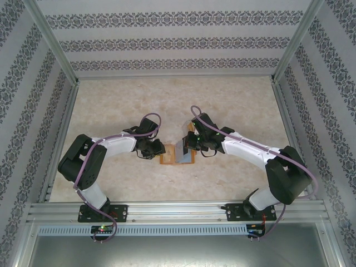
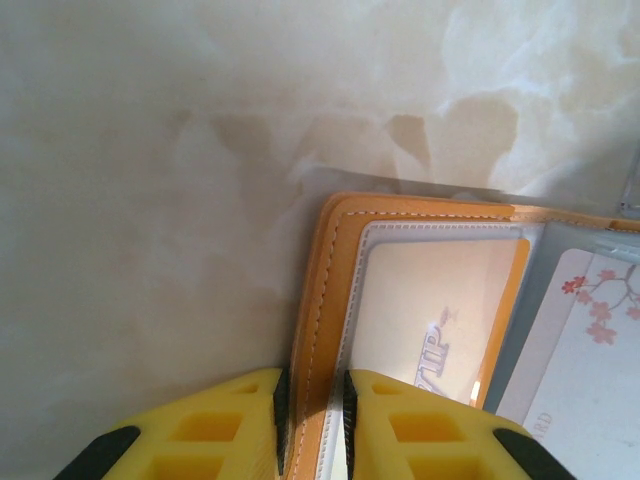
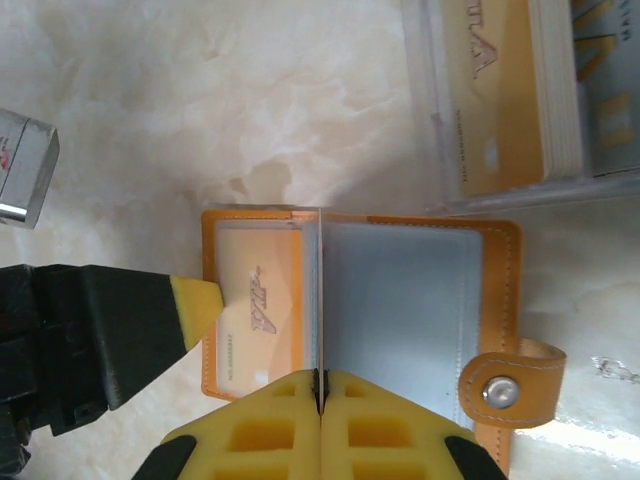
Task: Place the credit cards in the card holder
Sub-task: Flip over the card slot in the card holder.
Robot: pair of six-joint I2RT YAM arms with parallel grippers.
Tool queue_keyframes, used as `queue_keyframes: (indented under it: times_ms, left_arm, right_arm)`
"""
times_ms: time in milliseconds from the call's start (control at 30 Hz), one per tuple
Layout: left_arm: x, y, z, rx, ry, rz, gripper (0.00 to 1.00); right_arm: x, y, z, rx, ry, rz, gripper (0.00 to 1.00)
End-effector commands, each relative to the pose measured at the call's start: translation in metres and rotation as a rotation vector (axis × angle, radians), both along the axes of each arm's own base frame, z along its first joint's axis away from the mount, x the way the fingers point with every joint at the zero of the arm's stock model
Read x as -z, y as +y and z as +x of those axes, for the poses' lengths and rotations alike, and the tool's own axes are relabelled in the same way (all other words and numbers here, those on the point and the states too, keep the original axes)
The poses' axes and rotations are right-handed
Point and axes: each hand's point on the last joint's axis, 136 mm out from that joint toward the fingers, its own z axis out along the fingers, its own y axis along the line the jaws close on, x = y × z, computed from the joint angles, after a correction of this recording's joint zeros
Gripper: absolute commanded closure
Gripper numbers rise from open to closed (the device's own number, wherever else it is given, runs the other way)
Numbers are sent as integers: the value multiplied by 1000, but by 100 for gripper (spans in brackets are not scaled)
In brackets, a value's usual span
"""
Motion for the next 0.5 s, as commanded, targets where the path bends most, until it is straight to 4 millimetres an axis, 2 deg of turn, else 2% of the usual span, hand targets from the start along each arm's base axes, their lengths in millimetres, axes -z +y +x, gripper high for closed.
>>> queue_keyframes:
  times_ms: [0, 467]
  left_arm:
    - [-3, -5, 7, 22, -25, -4, 76]
    - [-8, -3, 8, 21, -46, -1, 76]
  right_arm:
    - [-4, 14, 0, -25, 13, 42, 100]
    - [3, 38, 0, -85, 48, 76, 99]
